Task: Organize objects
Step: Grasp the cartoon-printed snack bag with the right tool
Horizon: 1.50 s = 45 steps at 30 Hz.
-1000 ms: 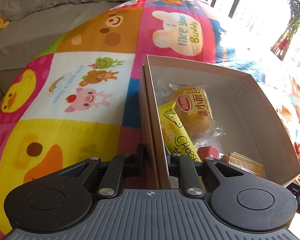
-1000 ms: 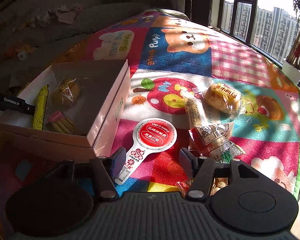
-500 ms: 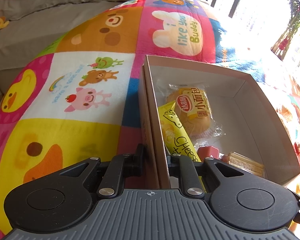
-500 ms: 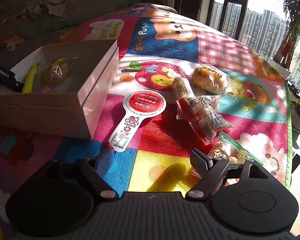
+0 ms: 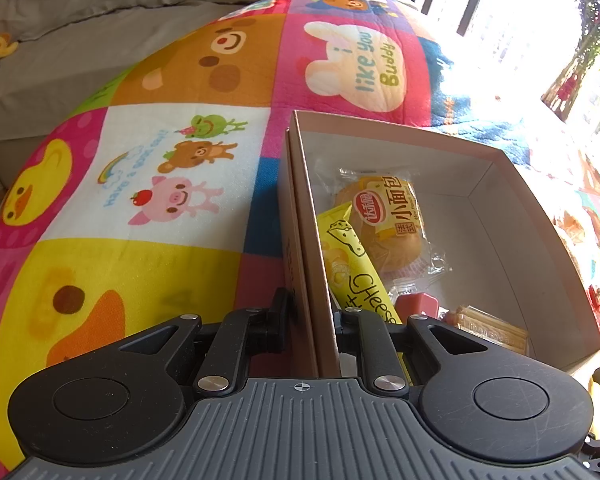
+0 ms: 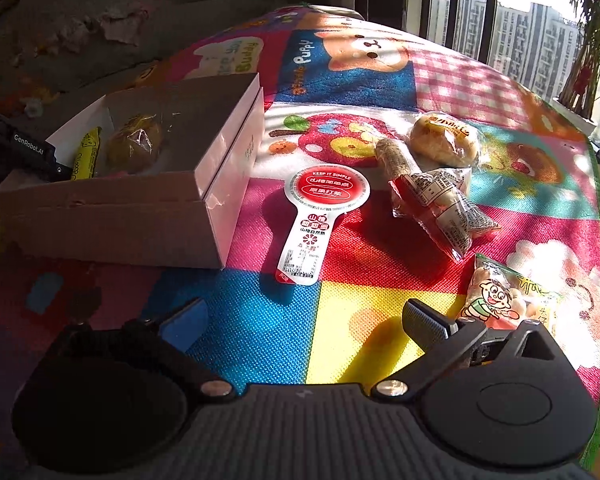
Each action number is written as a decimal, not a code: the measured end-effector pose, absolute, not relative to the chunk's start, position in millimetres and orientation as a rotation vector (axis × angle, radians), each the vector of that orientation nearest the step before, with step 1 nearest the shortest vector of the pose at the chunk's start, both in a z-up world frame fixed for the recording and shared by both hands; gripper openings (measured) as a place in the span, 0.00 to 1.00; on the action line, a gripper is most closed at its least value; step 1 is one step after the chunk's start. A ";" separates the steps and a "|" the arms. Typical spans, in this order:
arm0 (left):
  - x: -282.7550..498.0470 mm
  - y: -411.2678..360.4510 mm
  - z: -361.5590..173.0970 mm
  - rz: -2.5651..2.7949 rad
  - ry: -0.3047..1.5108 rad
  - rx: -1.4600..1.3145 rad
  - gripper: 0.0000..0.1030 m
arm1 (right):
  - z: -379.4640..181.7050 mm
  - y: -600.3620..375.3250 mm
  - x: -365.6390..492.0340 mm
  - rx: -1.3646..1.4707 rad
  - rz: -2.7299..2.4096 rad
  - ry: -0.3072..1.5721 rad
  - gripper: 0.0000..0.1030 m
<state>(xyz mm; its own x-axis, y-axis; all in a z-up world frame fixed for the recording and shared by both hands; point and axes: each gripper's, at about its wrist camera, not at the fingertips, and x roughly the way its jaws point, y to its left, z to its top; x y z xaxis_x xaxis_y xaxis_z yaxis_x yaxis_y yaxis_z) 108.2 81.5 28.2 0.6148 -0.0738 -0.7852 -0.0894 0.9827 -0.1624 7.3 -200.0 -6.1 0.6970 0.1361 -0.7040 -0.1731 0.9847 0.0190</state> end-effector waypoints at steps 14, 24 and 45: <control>109.6 81.3 27.5 0.014 0.915 -0.193 0.17 | -0.2 -197.9 9.1 0.002 0.146 0.794 1.00; 109.1 81.8 26.9 0.013 0.912 -0.204 0.17 | 25.6 -254.0 -4.3 -0.058 -0.164 0.630 1.00; 110.0 80.5 26.2 0.016 0.909 -0.183 0.17 | 7.0 -271.7 17.2 0.037 -0.088 0.811 0.55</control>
<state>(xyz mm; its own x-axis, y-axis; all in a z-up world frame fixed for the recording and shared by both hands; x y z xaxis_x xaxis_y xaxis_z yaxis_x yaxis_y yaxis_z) 110.0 80.5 26.2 0.6151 -0.0632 -0.7859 -0.0915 0.9843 -0.1508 17.2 -271.7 7.0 0.6855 -0.0641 -0.7252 0.0924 0.9957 -0.0006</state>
